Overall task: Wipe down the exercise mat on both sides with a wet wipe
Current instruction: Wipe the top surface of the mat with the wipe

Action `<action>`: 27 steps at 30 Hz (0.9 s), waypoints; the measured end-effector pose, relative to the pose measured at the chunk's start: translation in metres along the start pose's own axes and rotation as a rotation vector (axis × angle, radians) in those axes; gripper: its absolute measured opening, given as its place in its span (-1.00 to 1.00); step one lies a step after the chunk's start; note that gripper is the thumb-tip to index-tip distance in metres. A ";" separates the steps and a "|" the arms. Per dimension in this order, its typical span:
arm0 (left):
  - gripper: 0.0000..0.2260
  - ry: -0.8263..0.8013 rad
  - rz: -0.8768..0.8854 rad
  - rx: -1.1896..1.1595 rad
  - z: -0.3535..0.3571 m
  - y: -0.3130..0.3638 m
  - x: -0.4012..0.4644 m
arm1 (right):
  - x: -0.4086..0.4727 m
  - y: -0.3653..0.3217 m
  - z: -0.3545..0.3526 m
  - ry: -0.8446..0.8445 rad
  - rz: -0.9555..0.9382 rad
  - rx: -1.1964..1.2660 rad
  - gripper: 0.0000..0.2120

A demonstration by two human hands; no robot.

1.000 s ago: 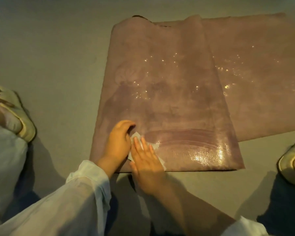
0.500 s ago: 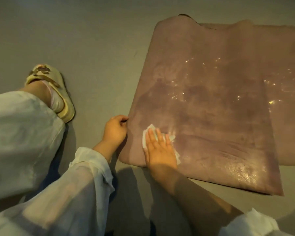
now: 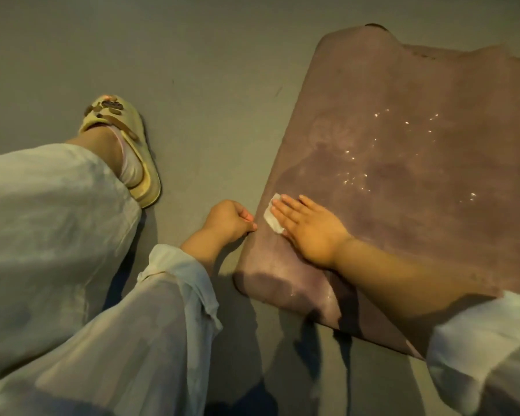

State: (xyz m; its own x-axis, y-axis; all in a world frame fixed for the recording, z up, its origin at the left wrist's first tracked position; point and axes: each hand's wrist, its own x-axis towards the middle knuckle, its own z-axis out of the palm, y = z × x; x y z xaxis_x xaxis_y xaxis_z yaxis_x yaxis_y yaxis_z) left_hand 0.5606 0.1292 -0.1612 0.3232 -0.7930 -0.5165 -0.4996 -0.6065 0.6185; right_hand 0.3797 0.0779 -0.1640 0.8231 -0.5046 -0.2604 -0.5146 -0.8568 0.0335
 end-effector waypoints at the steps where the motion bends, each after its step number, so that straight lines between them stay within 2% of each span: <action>1: -0.88 -0.003 -0.006 0.007 0.001 0.001 0.001 | 0.008 0.012 -0.004 -0.006 0.088 -0.033 -0.49; 3: -0.91 -0.024 -0.020 0.026 0.000 0.004 0.000 | 0.020 0.025 -0.011 -0.037 0.281 -0.031 -0.49; 5: -0.93 -0.056 -0.046 -0.001 -0.003 0.006 0.002 | 0.025 0.015 -0.010 -0.065 0.337 0.082 -0.50; 7: -0.77 -0.099 -0.110 -0.070 -0.006 0.008 0.002 | 0.022 -0.016 -0.001 -0.038 0.265 0.233 -0.48; 9: -0.70 -0.112 -0.108 -0.080 -0.008 0.009 0.001 | 0.010 -0.055 0.008 0.037 0.173 0.360 -0.46; 13: -0.70 -0.042 -0.075 -0.041 -0.009 0.006 -0.002 | -0.020 -0.097 0.019 0.044 -0.022 0.361 -0.45; 17: -0.87 0.010 -0.034 0.063 -0.007 0.011 -0.001 | -0.031 -0.073 0.014 -0.021 -0.182 0.279 -0.43; 18: -0.85 0.002 -0.025 0.106 -0.006 0.014 -0.002 | -0.032 -0.064 0.011 -0.037 -0.194 0.234 -0.40; 21: -0.74 -0.053 -0.027 0.233 -0.001 0.021 -0.006 | -0.037 -0.041 0.005 -0.064 -0.073 0.146 -0.41; 24: -0.75 -0.086 -0.021 0.338 0.007 0.021 -0.011 | -0.043 -0.025 0.001 -0.073 0.081 0.149 -0.44; 27: -0.75 -0.075 -0.023 0.371 0.007 0.019 -0.016 | -0.051 -0.018 -0.003 -0.041 0.157 0.147 -0.45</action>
State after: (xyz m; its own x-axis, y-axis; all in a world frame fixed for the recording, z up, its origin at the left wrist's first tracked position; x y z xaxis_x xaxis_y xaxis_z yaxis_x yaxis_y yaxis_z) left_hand 0.5406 0.1304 -0.1454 0.2852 -0.7645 -0.5781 -0.7543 -0.5512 0.3566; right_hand 0.3477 0.1193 -0.1482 0.7211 -0.6234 -0.3021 -0.6678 -0.7416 -0.0635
